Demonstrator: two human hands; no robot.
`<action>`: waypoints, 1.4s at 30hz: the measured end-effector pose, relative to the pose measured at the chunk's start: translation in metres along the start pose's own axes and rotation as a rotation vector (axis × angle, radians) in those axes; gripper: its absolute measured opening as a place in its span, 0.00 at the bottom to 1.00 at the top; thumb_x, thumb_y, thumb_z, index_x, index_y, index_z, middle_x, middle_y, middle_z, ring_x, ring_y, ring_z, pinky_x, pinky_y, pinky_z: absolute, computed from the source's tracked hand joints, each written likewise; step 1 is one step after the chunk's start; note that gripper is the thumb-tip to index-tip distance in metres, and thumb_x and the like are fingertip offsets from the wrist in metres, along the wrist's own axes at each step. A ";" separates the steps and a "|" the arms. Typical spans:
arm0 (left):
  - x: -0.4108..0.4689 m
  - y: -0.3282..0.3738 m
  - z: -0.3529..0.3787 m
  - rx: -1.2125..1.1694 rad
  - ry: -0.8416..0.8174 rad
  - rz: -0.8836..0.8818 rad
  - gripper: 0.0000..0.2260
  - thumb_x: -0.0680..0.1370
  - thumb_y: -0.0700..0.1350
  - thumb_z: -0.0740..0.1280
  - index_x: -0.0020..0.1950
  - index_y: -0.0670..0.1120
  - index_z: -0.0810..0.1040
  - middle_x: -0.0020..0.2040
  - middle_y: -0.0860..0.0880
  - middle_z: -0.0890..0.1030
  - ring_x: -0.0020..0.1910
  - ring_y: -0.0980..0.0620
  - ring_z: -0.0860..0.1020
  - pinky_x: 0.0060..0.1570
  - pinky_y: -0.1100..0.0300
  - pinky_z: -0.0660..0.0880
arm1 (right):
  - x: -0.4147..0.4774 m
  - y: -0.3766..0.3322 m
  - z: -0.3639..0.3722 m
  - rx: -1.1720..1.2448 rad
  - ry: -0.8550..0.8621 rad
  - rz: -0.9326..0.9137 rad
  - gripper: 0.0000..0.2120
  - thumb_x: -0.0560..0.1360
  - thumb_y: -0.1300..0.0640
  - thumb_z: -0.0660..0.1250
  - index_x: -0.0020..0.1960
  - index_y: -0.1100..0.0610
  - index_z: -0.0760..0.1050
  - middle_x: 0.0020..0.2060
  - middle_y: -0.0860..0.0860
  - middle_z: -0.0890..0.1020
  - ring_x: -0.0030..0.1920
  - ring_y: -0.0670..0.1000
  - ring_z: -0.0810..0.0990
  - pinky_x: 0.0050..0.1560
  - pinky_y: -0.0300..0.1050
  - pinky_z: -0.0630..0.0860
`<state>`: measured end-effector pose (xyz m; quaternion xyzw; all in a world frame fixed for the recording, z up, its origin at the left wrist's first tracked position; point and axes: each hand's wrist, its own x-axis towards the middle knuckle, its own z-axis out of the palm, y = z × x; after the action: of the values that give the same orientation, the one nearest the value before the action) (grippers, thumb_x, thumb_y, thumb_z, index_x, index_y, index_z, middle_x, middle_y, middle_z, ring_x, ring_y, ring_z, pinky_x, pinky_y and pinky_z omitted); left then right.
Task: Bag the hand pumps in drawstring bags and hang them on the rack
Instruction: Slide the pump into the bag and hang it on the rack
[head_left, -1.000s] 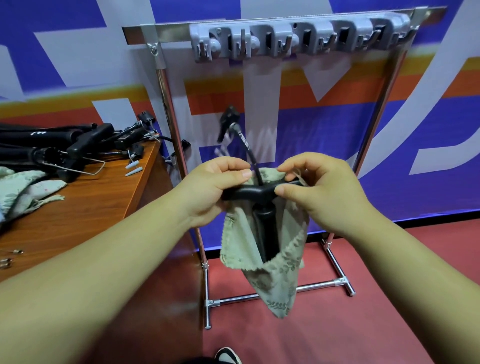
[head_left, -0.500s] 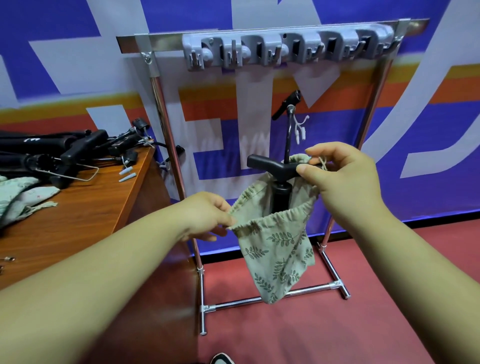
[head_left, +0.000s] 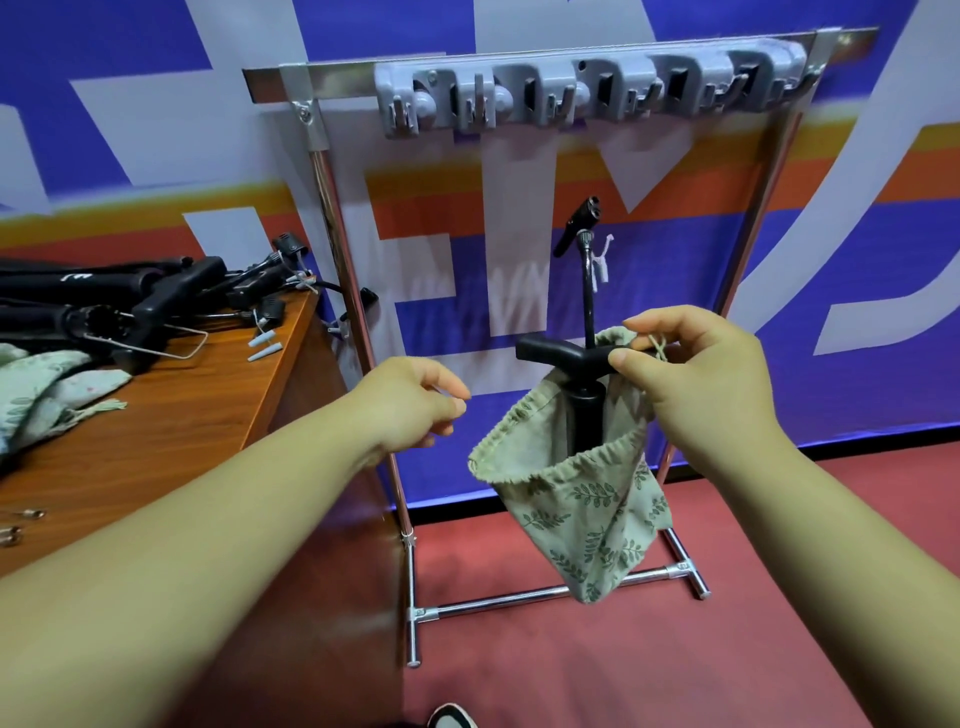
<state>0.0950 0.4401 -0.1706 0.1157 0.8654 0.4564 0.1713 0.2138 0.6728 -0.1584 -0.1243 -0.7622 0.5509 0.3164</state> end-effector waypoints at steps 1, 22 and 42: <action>-0.001 0.000 0.001 0.051 -0.020 0.042 0.04 0.78 0.38 0.70 0.49 0.47 0.82 0.39 0.46 0.82 0.37 0.52 0.83 0.33 0.61 0.77 | 0.000 0.000 -0.001 0.003 0.003 0.003 0.10 0.71 0.63 0.76 0.46 0.49 0.82 0.36 0.44 0.81 0.37 0.46 0.79 0.44 0.53 0.80; -0.025 0.026 0.000 0.539 -0.323 0.468 0.04 0.79 0.45 0.72 0.52 0.51 0.86 0.38 0.55 0.86 0.35 0.61 0.81 0.37 0.69 0.73 | 0.006 -0.006 -0.021 0.026 -0.078 0.021 0.09 0.73 0.63 0.75 0.46 0.49 0.83 0.36 0.45 0.81 0.38 0.43 0.79 0.43 0.39 0.79; -0.035 0.030 0.003 0.112 -0.251 0.515 0.07 0.81 0.35 0.64 0.49 0.46 0.78 0.37 0.46 0.81 0.38 0.52 0.79 0.45 0.56 0.77 | 0.016 -0.005 -0.012 -0.323 -0.332 -0.078 0.10 0.74 0.65 0.73 0.45 0.49 0.82 0.36 0.46 0.84 0.40 0.45 0.82 0.46 0.36 0.78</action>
<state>0.1294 0.4464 -0.1409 0.3965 0.8034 0.4184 0.1490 0.2093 0.6887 -0.1462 -0.0514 -0.8862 0.4222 0.1839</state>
